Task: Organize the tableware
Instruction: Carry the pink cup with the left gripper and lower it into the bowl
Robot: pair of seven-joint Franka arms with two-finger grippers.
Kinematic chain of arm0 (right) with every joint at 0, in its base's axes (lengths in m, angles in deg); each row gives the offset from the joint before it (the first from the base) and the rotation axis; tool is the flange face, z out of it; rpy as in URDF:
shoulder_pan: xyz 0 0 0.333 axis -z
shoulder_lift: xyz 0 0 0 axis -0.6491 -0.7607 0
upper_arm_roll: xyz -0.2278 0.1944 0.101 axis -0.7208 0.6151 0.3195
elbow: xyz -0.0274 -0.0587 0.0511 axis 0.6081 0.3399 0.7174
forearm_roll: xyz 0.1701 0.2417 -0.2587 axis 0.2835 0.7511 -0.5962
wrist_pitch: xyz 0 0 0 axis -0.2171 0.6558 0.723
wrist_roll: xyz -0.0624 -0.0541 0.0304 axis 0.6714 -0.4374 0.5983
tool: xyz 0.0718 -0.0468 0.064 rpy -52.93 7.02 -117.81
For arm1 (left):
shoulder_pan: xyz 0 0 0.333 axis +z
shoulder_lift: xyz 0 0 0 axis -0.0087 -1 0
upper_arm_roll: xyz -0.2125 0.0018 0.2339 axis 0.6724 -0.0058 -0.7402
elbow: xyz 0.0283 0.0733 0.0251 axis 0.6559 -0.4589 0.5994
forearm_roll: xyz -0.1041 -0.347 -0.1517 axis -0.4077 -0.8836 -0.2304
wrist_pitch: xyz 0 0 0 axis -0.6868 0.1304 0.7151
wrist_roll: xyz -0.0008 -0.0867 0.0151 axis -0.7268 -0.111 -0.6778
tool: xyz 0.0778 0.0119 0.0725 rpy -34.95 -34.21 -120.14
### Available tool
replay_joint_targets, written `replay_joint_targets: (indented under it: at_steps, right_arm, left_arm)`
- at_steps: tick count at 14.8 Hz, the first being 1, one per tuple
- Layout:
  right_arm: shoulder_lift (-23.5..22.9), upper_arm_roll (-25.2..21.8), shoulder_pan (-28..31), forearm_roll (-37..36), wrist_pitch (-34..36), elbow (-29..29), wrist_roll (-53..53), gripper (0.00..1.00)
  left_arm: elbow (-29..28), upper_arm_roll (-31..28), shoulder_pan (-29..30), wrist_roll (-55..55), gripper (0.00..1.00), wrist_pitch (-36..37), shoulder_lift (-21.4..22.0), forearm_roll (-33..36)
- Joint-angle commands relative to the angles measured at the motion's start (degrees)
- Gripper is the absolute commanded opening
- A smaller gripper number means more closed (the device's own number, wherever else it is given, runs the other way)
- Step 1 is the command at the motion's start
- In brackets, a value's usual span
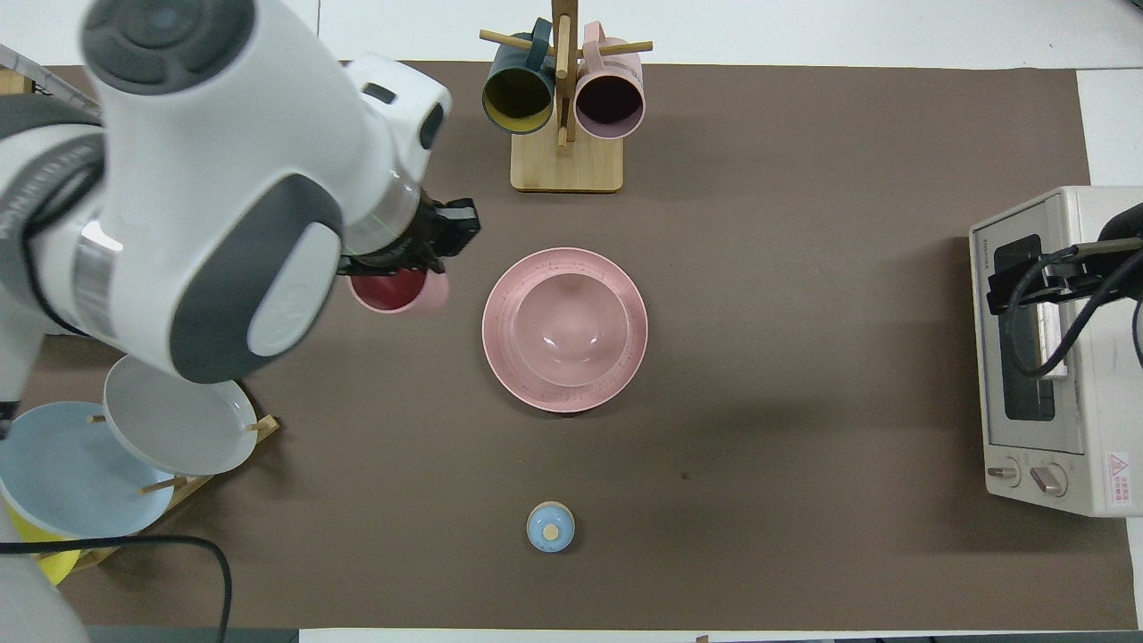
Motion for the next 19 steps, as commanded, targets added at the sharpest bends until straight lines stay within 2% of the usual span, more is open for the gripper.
replay_joint_targets:
  at_steps: [1, 6, 12, 15, 19]
  right_arm:
    - [0.1, 0.6, 0.9, 0.3, 0.0, -0.5, -1.0, 1.00]
    - [0.3, 0.5, 1.1, 0.3, 0.1, -0.4, -1.2, 1.00]
    - [1.0, 0.4, 1.7, 0.3, 0.7, 0.3, -1.3, 1.00]
    - [1.2, 1.8, 4.2, 0.3, 0.6, 0.5, -1.4, 1.00]
    - [1.2, 2.9, 5.3, 0.3, 0.6, 0.5, -1.4, 1.00]
  left_arm:
    - [0.8, -1.1, -4.0, 5.6, 0.00, -4.3, -3.1, 0.5]
    - [-3.3, -1.1, -6.6, 11.6, 0.00, -10.3, -5.0, 0.8]
    - [-7.2, -1.1, -6.8, 14.5, 0.00, -14.7, -5.8, 0.8]
    - [-7.3, -1.2, -7.5, 14.8, 0.00, -16.1, -7.7, 0.9]
    - [-9.2, -1.1, -7.7, 15.2, 0.00, -18.6, -7.8, 1.4]
